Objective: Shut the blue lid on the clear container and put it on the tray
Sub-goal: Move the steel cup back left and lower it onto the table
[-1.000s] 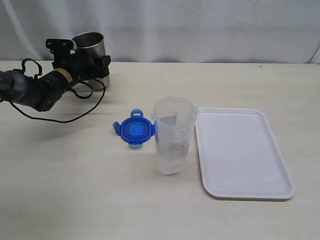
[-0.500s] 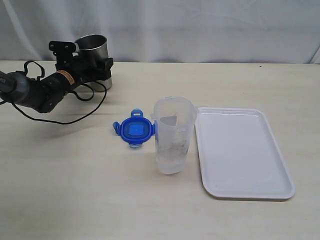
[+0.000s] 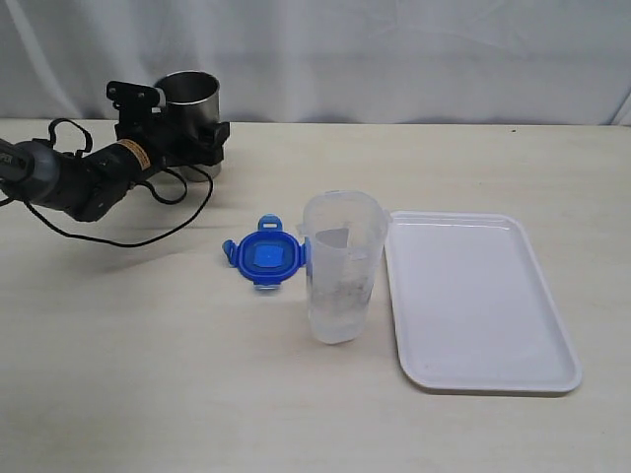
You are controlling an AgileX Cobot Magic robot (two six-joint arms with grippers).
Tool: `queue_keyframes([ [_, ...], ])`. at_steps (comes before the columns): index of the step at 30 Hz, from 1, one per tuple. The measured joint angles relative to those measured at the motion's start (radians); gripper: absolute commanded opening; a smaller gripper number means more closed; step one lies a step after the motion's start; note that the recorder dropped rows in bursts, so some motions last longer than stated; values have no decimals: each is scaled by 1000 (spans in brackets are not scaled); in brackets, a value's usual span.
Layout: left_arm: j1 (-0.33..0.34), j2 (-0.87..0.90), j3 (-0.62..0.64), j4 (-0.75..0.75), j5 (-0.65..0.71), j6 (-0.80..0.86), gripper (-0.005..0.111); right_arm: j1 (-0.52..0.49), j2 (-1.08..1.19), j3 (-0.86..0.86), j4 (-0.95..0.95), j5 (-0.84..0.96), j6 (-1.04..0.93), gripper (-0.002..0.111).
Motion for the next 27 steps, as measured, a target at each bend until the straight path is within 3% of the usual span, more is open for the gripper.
queue_keyframes([
  [20, 0, 0, 0, 7, 9, 0, 79, 0, 0, 0, 0, 0, 0, 5],
  [27, 0, 0, 0, 11, 7, -2, 86, 0, 0, 0, 0, 0, 0, 5],
])
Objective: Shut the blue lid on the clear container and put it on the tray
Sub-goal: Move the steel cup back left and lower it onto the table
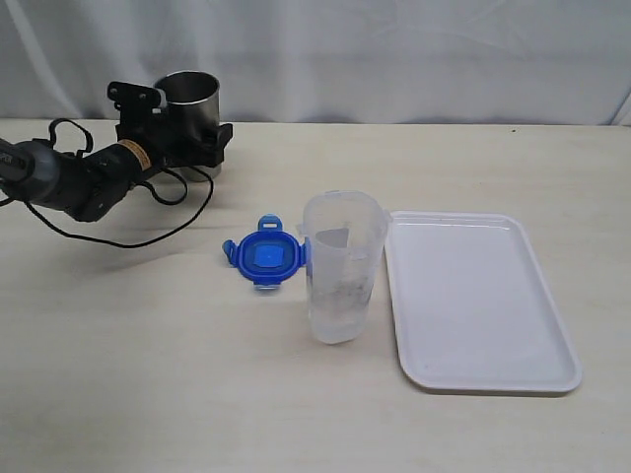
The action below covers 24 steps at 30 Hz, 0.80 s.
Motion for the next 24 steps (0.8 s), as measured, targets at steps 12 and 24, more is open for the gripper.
queue_keyframes([
  [12, 2, 0, 0, 95, 71, 2, 86, 0, 0, 0, 0, 0, 0, 5],
  [24, 14, -28, 44, 133, 76, 11, 86, 0, 0, 0, 0, 0, 0, 5],
])
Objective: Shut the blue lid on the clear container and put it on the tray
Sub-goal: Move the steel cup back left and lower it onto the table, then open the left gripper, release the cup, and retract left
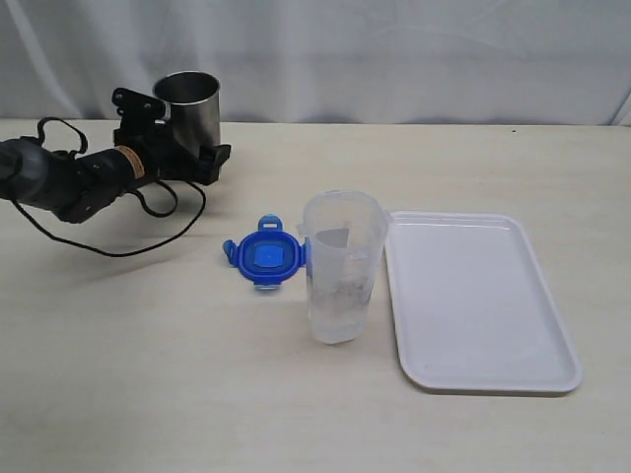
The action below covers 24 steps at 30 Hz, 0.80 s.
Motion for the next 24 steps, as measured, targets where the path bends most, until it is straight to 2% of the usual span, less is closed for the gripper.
queue_keyframes([
  [9, 35, -83, 150, 0, -34, 13, 86, 0, 0, 0, 0, 0, 0, 5],
  [24, 52, -315, 535, -2, -115, 59, 86, 0, 0, 0, 0, 0, 0, 5],
])
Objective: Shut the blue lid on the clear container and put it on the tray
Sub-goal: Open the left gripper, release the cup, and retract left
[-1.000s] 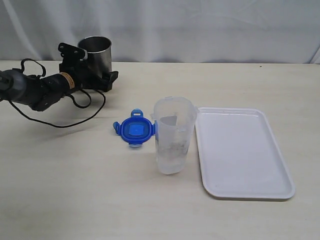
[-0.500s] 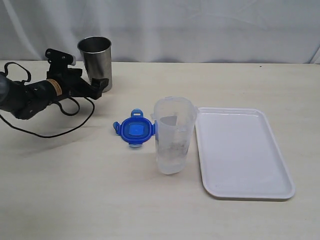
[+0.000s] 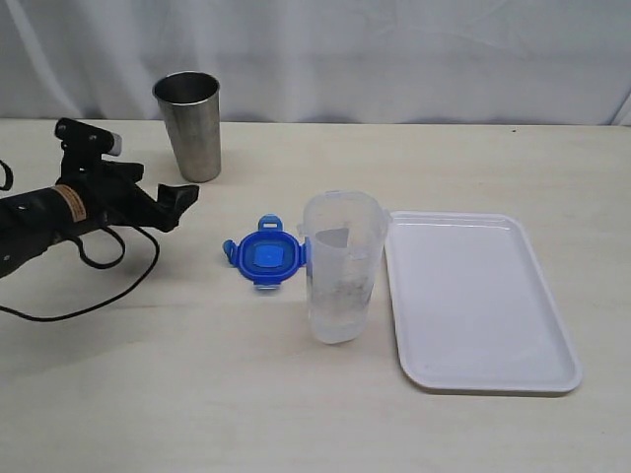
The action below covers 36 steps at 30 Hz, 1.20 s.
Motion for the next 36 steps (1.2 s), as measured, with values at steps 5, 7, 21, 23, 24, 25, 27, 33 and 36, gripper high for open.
queue_keyframes([
  [5, 0, -115, 126, 0, -14, 0, 86, 0, 0, 0, 0, 0, 0, 5],
  [7, 0, -166, 169, 0, -14, 0, 86, 0, 0, 0, 0, 0, 0, 5],
  [21, 0, -459, 254, 76, 454, -393, 86, 0, 0, 0, 0, 0, 0, 5],
  [23, 0, -475, 254, 90, 520, -417, 86, 0, 0, 0, 0, 0, 0, 5],
  [24, 0, -477, 254, 93, 545, -422, 86, 0, 0, 0, 0, 0, 0, 5],
  [25, 0, -479, 254, 95, 572, -427, 86, 0, 0, 0, 0, 0, 0, 5],
  [27, -2, -479, 256, 96, 596, -443, 86, 0, 0, 0, 0, 0, 0, 5],
  [33, -6, -484, 258, 102, 633, -586, 86, 0, 0, 0, 0, 0, 0, 5],
  [36, -6, -484, 258, 102, 653, -636, 86, 0, 0, 0, 0, 0, 0, 5],
])
